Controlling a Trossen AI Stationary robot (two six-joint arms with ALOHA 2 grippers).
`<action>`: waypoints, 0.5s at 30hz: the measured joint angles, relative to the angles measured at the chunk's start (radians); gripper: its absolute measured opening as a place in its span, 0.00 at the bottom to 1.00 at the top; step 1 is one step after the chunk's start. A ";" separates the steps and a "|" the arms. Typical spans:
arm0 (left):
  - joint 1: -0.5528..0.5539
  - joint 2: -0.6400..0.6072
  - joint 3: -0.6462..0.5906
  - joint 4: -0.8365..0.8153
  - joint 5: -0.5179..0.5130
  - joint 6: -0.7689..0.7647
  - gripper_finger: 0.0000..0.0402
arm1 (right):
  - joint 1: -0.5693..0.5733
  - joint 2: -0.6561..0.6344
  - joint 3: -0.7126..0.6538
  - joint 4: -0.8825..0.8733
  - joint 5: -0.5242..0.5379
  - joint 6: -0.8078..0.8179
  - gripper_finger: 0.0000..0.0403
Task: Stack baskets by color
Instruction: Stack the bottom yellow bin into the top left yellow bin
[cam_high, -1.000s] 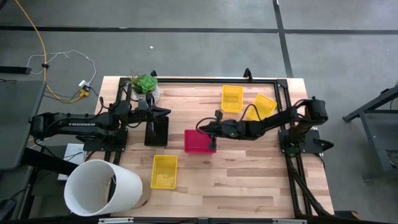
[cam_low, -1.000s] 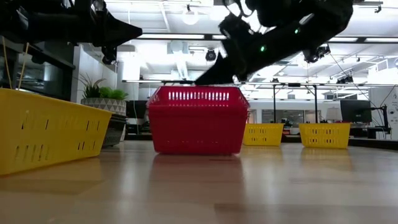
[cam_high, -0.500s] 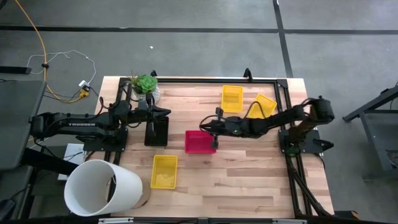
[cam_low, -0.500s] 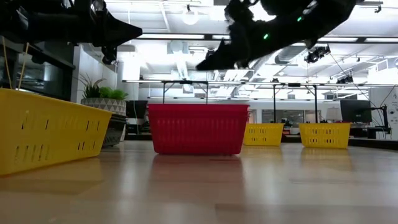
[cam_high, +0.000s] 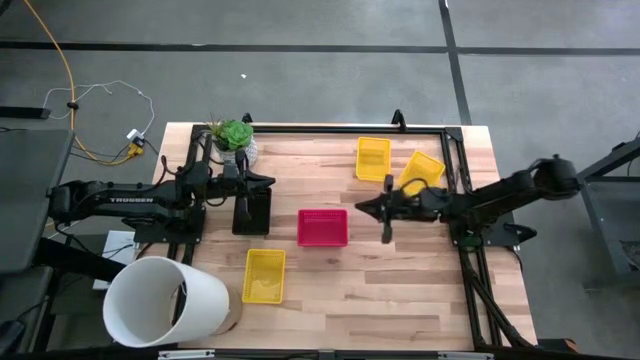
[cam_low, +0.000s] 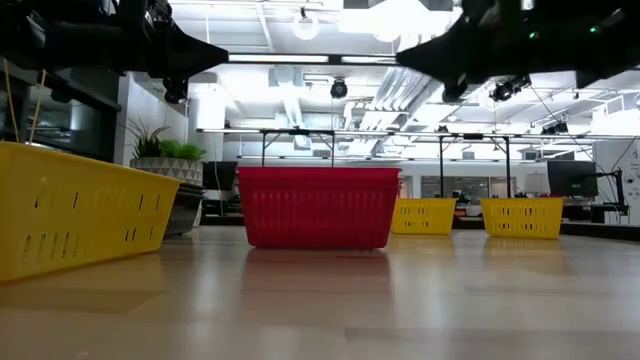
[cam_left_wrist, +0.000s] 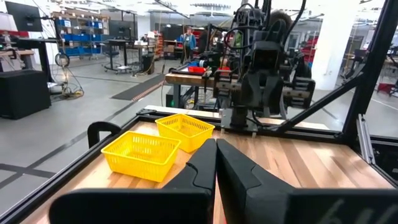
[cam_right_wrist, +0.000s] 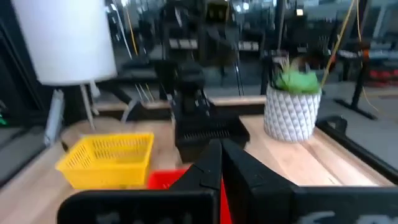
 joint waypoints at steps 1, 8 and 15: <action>0.000 0.000 0.000 0.000 0.000 -0.001 0.00 | 0.007 -0.012 -0.009 0.021 0.000 -0.003 0.00; 0.000 0.000 0.000 0.000 0.000 0.002 0.00 | 0.030 -0.030 0.009 0.041 0.020 -0.070 0.00; 0.000 0.000 0.000 0.000 0.000 0.001 0.00 | 0.030 -0.030 0.010 0.038 0.026 -0.060 0.00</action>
